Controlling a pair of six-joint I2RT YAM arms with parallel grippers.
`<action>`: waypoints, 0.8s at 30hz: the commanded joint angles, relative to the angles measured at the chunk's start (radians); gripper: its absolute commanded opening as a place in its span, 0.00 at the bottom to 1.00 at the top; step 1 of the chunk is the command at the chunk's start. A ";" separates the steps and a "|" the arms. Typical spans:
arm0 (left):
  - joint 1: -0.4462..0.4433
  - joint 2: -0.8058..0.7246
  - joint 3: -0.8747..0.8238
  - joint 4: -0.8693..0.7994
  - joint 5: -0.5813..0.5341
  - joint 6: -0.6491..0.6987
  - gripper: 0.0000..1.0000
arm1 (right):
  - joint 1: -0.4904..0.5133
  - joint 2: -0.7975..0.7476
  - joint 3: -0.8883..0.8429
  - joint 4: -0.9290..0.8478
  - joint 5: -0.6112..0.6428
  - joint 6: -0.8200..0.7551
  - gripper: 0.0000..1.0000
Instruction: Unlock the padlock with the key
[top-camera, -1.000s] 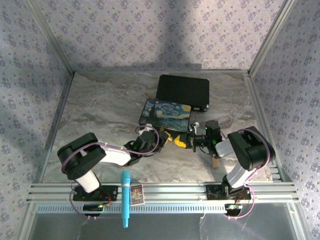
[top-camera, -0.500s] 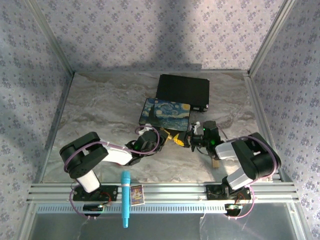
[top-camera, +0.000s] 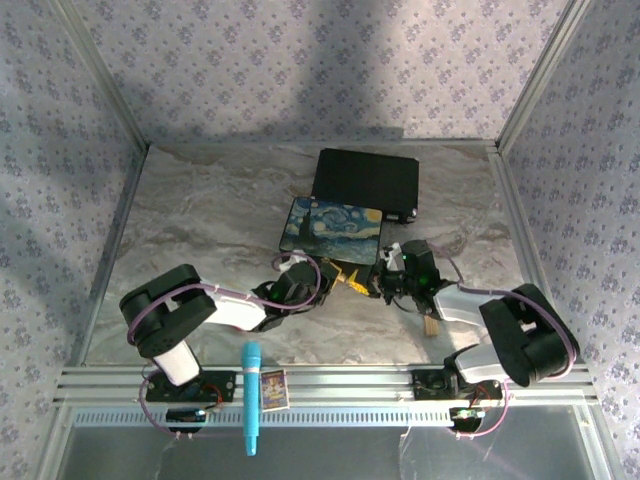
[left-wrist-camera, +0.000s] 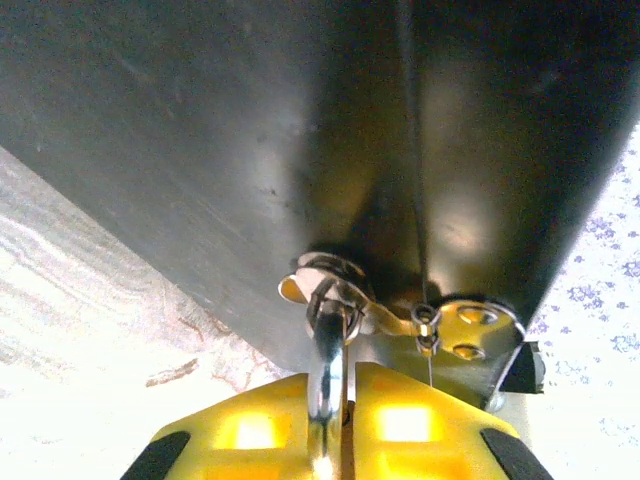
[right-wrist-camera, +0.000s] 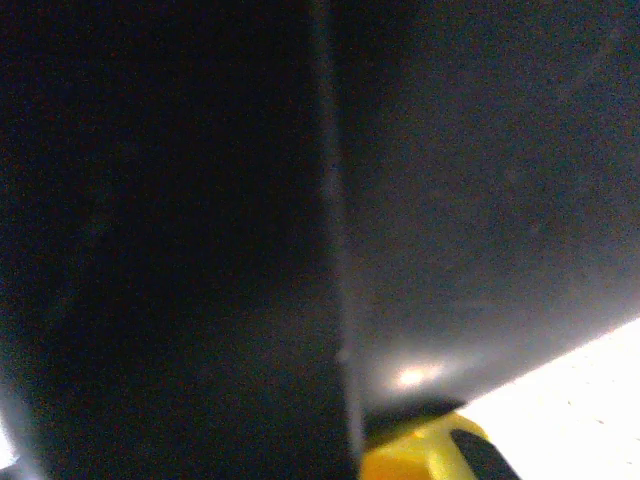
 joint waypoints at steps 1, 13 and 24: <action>-0.043 -0.047 0.037 -0.067 0.096 -0.015 0.00 | 0.019 -0.067 0.068 -0.120 0.074 -0.122 0.21; -0.009 -0.055 0.045 -0.235 0.073 -0.049 0.00 | 0.055 -0.249 0.092 -0.690 0.317 -0.572 0.46; 0.026 -0.109 0.046 -0.373 0.084 -0.019 0.00 | 0.390 -0.358 0.186 -0.713 0.755 -1.051 0.90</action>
